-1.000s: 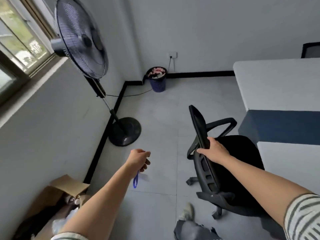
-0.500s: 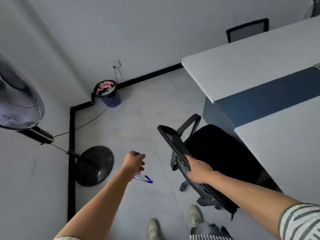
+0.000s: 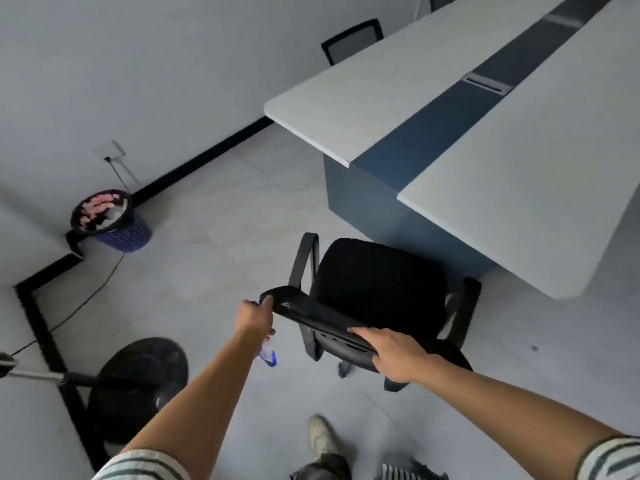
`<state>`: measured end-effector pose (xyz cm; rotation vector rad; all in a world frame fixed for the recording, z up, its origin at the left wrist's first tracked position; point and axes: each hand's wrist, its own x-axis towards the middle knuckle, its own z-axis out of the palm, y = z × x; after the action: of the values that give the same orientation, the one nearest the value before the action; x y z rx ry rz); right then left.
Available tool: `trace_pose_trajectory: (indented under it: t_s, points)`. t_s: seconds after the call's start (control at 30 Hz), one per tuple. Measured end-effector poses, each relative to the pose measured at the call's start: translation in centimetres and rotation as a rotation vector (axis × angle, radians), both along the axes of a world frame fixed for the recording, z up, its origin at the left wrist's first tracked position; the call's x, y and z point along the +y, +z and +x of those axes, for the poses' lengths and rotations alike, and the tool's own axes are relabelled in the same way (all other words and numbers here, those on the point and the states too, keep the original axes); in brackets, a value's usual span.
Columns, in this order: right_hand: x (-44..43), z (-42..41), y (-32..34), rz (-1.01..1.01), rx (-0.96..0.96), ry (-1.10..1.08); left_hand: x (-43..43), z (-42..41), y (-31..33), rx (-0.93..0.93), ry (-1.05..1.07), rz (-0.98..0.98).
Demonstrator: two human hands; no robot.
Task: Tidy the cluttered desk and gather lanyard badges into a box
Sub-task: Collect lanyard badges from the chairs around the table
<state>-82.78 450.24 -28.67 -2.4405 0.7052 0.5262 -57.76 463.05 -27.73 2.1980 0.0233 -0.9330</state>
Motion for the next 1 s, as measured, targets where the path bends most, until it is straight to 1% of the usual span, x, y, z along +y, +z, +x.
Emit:
trace_pose_trajectory:
  t_s: [0.1,0.2,0.3,0.43,0.57,0.77,1.0]
  points:
    - [2.8,-2.5,0.2,0.020,-0.006,0.004,1.3,-0.7,-0.6,-0.047,0.000,0.049]
    - [5.6,-5.8,0.4,-0.009,-0.028,0.043,4.0,-2.5,-1.6,-0.086,-0.056,0.171]
    - [8.0,-9.8,0.6,-0.034,-0.019,0.022,7.9,-6.3,-2.4,-0.180,-0.129,0.283]
    - [10.7,-15.0,0.2,-0.191,0.036,-0.012,12.4,-10.3,-3.5,-0.270,-0.204,0.311]
    - [13.0,-18.2,-0.6,-0.265,0.094,0.046,15.7,-13.6,-4.5,-0.260,-0.216,0.342]
    - [12.8,-18.8,-0.8,-0.294,0.109,0.072,16.4,-14.5,-4.2,-0.219,-0.128,0.264]
    - [10.0,-14.0,0.1,-0.297,0.064,0.018,12.7,-10.5,-2.3,-0.138,-0.092,0.144]
